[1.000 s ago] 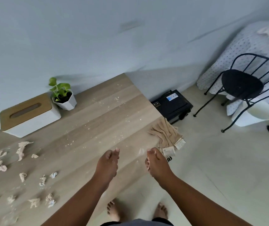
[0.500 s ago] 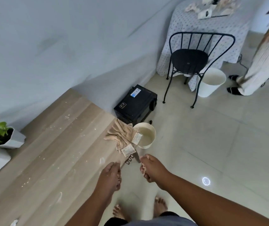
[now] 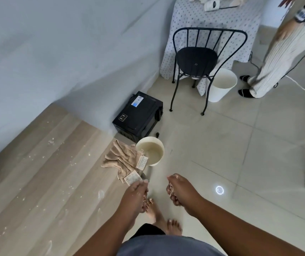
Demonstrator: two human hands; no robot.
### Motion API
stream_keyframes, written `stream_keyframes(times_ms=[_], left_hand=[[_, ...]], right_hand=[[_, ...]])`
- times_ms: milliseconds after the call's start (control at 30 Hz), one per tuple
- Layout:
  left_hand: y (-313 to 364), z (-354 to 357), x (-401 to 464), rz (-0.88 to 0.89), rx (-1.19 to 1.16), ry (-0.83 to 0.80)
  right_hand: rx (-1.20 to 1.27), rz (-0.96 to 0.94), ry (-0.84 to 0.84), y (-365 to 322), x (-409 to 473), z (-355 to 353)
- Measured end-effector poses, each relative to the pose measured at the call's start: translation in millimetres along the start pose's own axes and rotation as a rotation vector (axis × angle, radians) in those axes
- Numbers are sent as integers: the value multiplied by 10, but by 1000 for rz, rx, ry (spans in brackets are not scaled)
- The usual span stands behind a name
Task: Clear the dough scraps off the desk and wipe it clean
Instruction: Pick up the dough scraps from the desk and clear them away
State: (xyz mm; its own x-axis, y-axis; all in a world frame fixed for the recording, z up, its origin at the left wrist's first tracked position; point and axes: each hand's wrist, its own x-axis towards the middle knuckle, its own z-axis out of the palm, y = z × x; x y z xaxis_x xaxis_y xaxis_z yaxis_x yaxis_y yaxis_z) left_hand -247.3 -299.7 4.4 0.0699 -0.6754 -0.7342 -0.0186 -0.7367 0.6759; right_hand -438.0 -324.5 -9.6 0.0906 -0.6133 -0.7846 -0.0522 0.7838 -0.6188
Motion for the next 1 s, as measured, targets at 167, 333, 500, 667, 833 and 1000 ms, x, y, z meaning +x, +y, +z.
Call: stream_keyframes(times_ms=[167,333,500,667,833,1000], left_hand=[[263,79,237,-8,34,-78],[435,141,480,6,51,-158],[474,257,623,-19,64,-187],[583,380,728,-22,33,-217],[747,457,889,-19,-23,-183],[1003,626,1136,7,-81,-106]], right_hand=[[-29,28,32,-246,130,-93],[-27,60,99,-469,282,-87],[28,68,148,-587,398,-52],[17,54,154,-721,454,-80],[-7,48,145,-973,613,-133],[-24,45,92,-1210,920,-241]])
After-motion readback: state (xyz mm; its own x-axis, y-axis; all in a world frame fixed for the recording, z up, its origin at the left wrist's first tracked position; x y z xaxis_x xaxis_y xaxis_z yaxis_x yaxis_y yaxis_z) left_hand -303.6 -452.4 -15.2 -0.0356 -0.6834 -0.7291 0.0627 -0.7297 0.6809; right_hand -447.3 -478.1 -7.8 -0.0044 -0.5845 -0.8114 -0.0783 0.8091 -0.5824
